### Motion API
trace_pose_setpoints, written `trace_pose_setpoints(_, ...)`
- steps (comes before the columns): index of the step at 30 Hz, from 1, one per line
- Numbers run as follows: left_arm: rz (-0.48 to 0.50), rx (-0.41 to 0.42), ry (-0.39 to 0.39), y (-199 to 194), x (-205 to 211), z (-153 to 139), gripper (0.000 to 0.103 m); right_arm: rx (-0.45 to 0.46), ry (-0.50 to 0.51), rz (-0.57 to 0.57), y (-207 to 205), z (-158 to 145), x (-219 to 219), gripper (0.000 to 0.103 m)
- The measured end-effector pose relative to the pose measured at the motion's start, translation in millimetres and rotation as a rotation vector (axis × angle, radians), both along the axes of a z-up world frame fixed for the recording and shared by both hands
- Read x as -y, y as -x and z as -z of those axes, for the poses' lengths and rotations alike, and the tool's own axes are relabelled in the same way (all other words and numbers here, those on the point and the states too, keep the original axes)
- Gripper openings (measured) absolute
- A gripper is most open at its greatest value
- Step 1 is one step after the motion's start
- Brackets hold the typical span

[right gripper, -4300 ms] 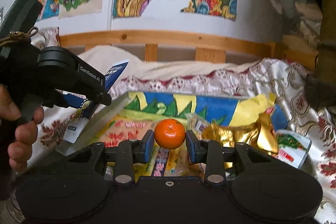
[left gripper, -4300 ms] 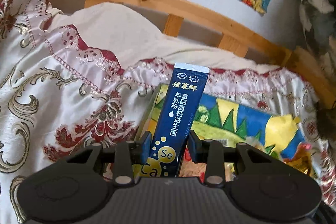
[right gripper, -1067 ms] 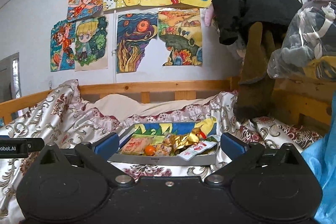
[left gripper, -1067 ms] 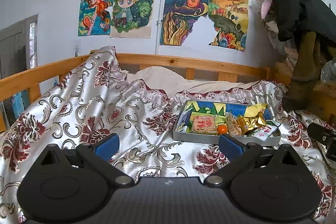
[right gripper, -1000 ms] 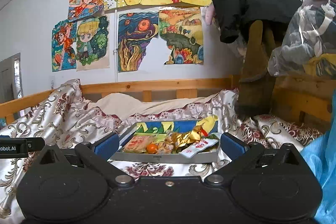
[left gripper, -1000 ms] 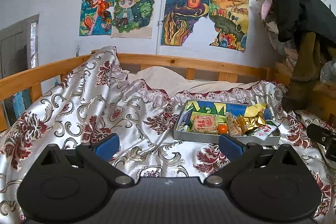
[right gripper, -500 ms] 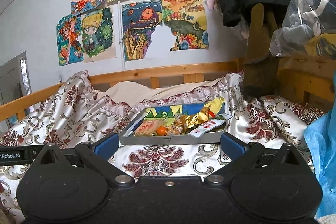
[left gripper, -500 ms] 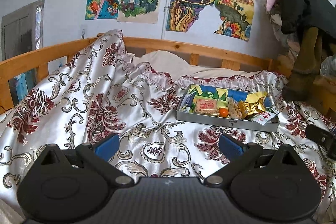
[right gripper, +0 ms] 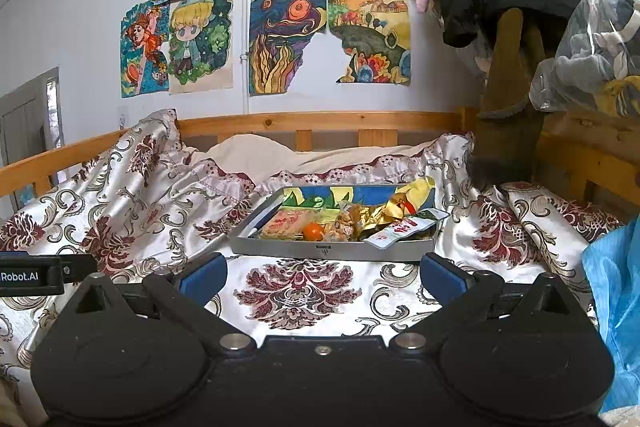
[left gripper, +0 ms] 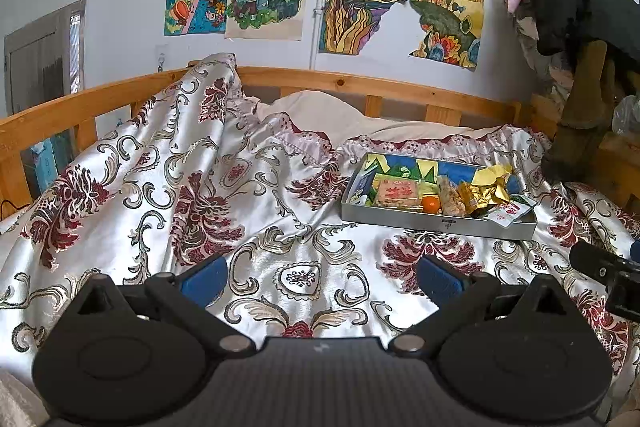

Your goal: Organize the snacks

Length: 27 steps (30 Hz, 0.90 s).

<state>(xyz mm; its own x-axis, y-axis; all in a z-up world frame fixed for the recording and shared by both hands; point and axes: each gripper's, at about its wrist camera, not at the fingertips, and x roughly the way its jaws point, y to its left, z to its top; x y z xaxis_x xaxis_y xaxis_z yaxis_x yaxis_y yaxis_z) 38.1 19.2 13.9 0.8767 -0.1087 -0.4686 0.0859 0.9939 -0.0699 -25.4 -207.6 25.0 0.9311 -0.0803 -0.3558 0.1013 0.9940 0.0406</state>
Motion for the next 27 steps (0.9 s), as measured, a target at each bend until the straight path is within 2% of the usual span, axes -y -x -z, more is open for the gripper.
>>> trace_pose_setpoints(27, 0.003, 0.006, -0.025, 0.7, 2.1, 1.2, 0.103, -0.006, -0.002, 0.004, -1.9, 0.3, 1.3, 0.102)
